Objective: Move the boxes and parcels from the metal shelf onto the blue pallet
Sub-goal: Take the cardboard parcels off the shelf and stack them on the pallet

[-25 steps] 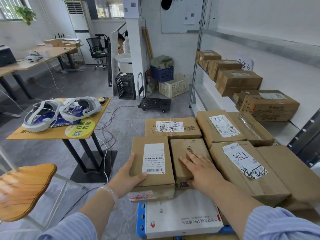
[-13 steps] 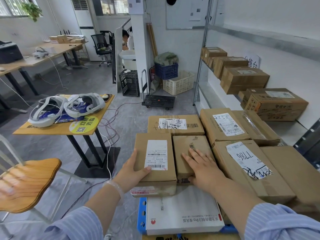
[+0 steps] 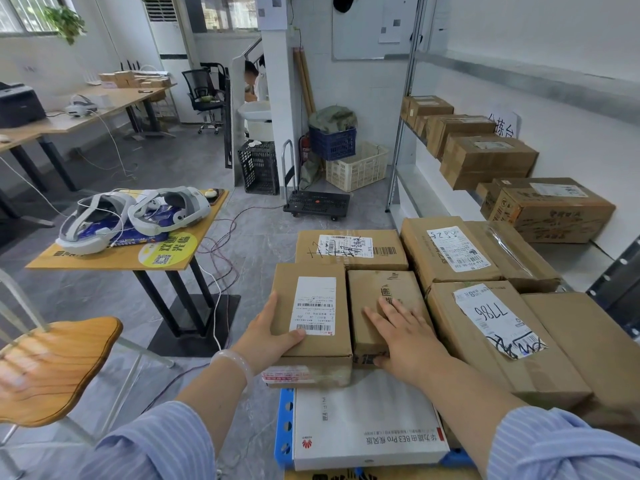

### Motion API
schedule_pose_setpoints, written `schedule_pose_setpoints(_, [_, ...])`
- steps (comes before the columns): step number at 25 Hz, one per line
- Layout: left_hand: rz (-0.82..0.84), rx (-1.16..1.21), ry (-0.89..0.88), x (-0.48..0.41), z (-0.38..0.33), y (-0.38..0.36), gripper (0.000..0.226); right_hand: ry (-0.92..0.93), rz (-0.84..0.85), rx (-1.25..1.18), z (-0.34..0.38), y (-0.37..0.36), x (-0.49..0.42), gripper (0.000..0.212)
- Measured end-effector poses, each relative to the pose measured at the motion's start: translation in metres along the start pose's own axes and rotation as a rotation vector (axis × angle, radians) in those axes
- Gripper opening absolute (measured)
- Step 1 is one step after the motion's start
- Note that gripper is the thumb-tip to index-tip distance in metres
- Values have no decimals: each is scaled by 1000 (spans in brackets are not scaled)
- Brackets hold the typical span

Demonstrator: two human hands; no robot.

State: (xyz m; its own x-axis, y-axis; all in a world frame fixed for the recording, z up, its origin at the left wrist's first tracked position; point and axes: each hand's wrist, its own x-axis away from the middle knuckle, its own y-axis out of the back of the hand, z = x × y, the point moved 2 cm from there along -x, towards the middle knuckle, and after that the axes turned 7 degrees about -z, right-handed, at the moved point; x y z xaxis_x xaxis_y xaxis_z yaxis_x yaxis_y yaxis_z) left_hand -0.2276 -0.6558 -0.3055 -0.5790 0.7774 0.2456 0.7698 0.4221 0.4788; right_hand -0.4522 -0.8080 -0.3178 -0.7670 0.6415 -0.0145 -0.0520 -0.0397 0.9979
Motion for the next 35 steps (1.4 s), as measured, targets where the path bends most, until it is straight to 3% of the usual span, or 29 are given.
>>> schedule_pose_setpoints(14, [-84,-304,-90,-26,-10,1,98,12,-17,-65,4,13,-6,92])
schedule_pose_setpoints(20, [-127,-488,-166,-64,-34,0,85,0,-22,-125,-1,14,-18,77])
schedule_pose_setpoints(26, [-70,-742,-174,-84,-35,-17,87,-51,-1,-102,-3,4,-21,69])
schedule_pose_setpoints(35, [-82,-807,-164,-80,-41,-18,84,-49,-6,-110,-4,8,-21,70])
